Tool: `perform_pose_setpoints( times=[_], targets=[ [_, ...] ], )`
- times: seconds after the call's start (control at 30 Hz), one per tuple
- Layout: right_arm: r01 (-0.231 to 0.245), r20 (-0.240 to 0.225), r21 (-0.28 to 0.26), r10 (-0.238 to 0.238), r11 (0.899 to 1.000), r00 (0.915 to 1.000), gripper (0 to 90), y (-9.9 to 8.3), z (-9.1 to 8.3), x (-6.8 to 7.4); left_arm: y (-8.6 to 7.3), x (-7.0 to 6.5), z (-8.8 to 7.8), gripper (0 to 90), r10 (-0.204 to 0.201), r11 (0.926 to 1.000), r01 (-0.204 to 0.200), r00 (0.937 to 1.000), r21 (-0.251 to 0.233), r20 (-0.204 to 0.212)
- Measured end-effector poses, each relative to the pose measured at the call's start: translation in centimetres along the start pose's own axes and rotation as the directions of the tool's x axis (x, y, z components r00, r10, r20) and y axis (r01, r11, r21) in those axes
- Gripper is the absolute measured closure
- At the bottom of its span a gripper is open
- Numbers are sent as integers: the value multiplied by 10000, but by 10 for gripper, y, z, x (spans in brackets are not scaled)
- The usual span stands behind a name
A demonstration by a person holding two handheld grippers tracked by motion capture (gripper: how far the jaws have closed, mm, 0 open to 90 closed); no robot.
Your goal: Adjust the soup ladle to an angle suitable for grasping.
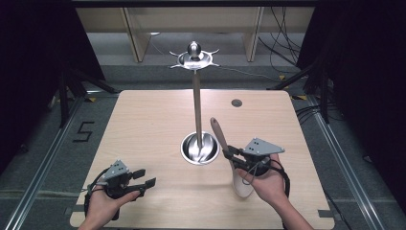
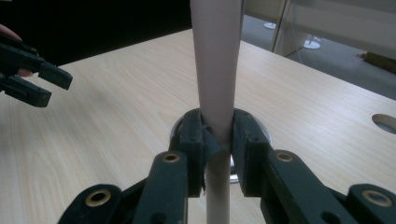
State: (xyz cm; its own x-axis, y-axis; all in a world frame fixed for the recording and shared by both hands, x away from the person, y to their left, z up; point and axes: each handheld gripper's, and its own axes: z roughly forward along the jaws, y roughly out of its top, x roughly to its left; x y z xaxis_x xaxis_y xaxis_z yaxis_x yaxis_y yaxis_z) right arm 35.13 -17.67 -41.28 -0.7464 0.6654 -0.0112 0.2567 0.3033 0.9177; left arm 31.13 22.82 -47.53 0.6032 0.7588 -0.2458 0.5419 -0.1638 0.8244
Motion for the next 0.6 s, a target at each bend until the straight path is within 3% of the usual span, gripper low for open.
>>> perform_pose_setpoints(
  times=[0.2,0.27,0.33,0.37,0.53,0.6],
  targets=[
    [-154,-75,-216,153,9996,9999,765,3,-4,2,1,0,0,393,185,9998,-184,9998,-35,79],
    [126,132,-449,-120,9989,9998,765,5,-4,1,1,0,0,393,18,10000,-18,10000,-52,52],
    [-250,-43,-603,248,9979,9997,765,5,-4,3,1,0,-1,393,32,10000,-32,10000,-82,10],
    [-351,154,-595,361,9976,9992,765,5,-5,4,1,1,-1,392,118,9999,-118,9999,-71,6],
    [-374,170,-927,392,9950,9991,766,7,-6,2,1,2,-1,392,13,9999,-13,10000,-113,-20],
    [-661,84,-954,672,9932,9977,765,8,-6,3,1,3,-1,392,-27,9999,26,10000,-125,-58]
  ],
)
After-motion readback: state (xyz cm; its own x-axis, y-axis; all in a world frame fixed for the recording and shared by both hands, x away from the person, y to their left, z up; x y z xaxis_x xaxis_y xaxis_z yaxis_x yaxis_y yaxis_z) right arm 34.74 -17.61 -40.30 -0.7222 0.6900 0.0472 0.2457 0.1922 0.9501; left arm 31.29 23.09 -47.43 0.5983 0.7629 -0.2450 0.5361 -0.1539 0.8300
